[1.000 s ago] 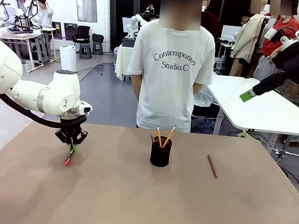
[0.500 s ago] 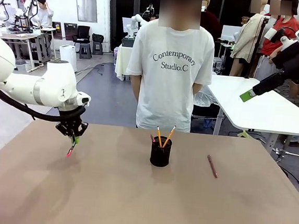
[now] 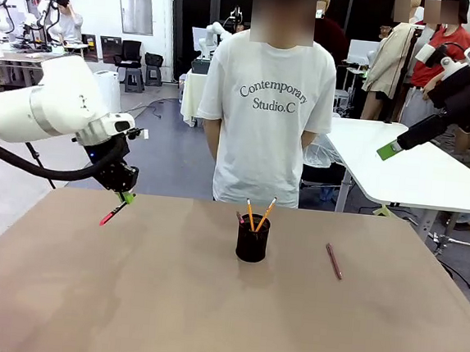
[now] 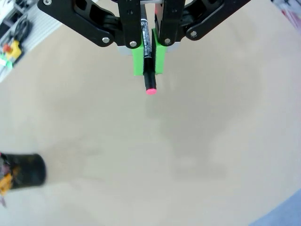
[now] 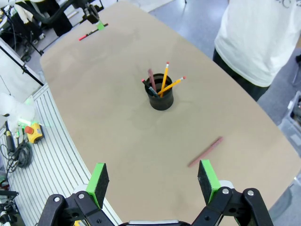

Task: Place the pens into the pen holder.
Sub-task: Pick up a writing instrument from the table and place it into the Pen holder.

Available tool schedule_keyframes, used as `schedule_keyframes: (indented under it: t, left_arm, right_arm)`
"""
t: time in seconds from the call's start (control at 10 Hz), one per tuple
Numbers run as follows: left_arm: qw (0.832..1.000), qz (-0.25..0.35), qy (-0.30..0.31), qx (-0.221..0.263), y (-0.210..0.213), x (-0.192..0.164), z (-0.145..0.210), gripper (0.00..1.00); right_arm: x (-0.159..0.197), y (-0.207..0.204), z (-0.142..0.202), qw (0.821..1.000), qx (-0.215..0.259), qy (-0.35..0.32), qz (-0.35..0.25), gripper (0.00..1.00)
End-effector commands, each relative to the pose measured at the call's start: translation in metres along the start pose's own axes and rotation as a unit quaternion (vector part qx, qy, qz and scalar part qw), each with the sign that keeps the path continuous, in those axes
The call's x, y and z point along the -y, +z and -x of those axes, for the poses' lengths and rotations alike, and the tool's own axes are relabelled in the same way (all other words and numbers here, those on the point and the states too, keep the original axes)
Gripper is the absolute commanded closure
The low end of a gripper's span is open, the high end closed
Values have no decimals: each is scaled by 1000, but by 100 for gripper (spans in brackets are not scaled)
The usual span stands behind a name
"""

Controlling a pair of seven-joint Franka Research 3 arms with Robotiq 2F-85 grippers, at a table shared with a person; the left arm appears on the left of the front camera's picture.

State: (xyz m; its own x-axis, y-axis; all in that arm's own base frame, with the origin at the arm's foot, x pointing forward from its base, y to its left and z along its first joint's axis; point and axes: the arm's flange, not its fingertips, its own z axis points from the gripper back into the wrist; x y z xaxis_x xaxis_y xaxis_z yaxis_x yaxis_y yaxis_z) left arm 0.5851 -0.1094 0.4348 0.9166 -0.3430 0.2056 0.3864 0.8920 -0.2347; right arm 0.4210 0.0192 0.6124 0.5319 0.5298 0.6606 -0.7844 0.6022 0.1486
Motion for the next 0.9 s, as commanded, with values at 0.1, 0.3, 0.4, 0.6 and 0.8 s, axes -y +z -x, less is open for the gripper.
schedule_keyframes:
  t: [0.1,0.3,0.4,0.6,0.8]
  left_arm:
    - [982,104,-154,-21,4,-21,12,100]
    - [959,126,-254,-5,1,-24,14,100]
    - [944,151,-291,43,5,-26,14,100]
    - [919,204,-318,111,10,-29,12,100]
    - [876,281,-353,171,12,-30,11,100]
  right_arm:
    - [-1,0,0,1000,9,1,-8,0]
    - [-1,0,0,1000,9,1,-8,0]
    - [-1,0,0,1000,9,1,-8,0]
    - [-1,0,0,1000,9,1,-8,0]
    - [-1,0,0,1000,9,1,-8,0]
